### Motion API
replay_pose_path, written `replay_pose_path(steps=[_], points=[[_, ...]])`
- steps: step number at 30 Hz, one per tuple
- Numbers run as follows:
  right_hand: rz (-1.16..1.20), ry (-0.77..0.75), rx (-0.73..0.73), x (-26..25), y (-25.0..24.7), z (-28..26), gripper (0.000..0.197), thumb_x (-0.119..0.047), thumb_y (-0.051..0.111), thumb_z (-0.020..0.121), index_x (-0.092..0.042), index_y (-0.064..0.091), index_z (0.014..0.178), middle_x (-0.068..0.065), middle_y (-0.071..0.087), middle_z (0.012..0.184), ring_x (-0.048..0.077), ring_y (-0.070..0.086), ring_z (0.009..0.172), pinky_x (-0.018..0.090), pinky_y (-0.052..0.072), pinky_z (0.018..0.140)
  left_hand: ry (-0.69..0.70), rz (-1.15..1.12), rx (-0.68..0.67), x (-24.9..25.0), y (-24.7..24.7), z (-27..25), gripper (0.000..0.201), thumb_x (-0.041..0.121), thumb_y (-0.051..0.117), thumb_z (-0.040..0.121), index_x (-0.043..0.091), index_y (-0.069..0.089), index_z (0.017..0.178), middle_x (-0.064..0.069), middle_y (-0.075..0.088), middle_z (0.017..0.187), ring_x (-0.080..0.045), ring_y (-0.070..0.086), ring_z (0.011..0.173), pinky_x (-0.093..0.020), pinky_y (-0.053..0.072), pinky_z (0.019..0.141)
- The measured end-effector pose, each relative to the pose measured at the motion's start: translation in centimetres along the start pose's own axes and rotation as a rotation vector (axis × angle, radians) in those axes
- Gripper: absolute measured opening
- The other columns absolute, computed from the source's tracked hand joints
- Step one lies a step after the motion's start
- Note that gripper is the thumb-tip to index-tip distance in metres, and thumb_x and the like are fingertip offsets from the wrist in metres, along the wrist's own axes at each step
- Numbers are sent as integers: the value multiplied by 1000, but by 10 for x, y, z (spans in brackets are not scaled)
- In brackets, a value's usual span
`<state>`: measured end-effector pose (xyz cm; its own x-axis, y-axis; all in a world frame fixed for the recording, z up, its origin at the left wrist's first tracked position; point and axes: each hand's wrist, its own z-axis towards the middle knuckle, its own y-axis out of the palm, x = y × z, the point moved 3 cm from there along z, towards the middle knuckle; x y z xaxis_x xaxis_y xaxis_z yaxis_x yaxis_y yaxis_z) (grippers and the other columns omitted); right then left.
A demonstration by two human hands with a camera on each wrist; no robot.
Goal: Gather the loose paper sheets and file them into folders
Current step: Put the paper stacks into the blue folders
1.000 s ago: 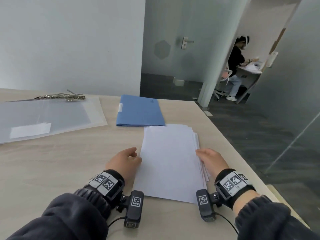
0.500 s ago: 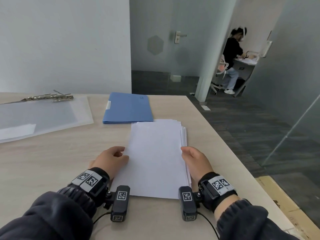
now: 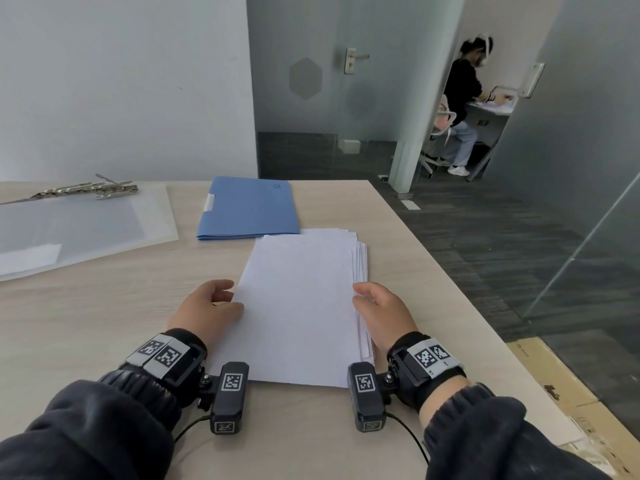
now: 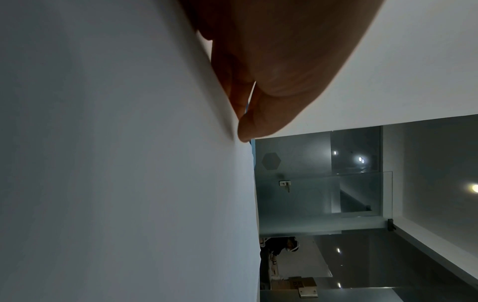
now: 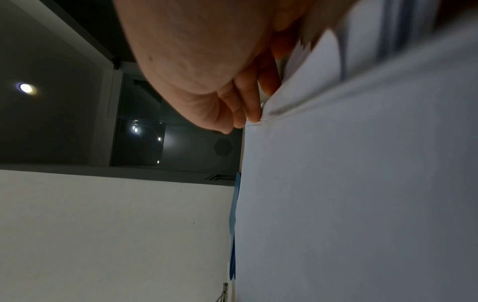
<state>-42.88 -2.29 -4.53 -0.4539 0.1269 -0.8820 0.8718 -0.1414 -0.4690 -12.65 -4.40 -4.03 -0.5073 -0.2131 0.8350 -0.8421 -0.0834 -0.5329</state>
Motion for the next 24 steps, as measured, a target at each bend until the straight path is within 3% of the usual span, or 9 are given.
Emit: replay_pose_path(steps=[4, 10, 15, 19, 24], points=[[17, 3, -9, 0, 1, -1, 36, -30, 55, 94, -34, 62, 129, -11, 60, 133, 10, 54, 124, 35, 43, 109, -10, 20, -9, 1, -2, -2, 45, 38, 60, 70, 44, 57, 115, 31, 61, 100, -2, 62, 90, -36, 52, 91], [33, -4, -16, -1, 2, -1, 36, -29, 56, 95, -30, 63, 130, -14, 62, 131, 9, 54, 125, 37, 43, 111, -15, 4, 0, 1, -3, -2, 50, 41, 57, 64, 42, 57, 113, 26, 64, 103, -5, 64, 93, -39, 51, 94], [31, -1, -34, -1, 2, -1, 34, -30, 56, 95, -29, 64, 128, -15, 64, 127, 7, 57, 121, 35, 45, 108, 0, -4, -16, 1, -3, -1, 48, 25, 63, 82, 36, 54, 128, 23, 63, 110, -5, 63, 97, -35, 50, 91], [39, -3, -13, -3, 1, -2, 37, -27, 56, 97, -28, 60, 133, -16, 60, 131, 7, 54, 123, 32, 43, 108, -4, -48, -34, 2, -5, 5, 51, 16, 63, 85, 27, 52, 134, 14, 66, 113, -10, 64, 97, -32, 49, 84], [38, 9, -15, 0, 2, -1, 34, -30, 57, 95, -29, 64, 128, -17, 64, 125, 6, 58, 118, 36, 45, 108, -12, -35, -34, 1, -7, 7, 48, 12, 64, 86, 26, 55, 131, 12, 69, 103, -13, 67, 88, -30, 50, 74]])
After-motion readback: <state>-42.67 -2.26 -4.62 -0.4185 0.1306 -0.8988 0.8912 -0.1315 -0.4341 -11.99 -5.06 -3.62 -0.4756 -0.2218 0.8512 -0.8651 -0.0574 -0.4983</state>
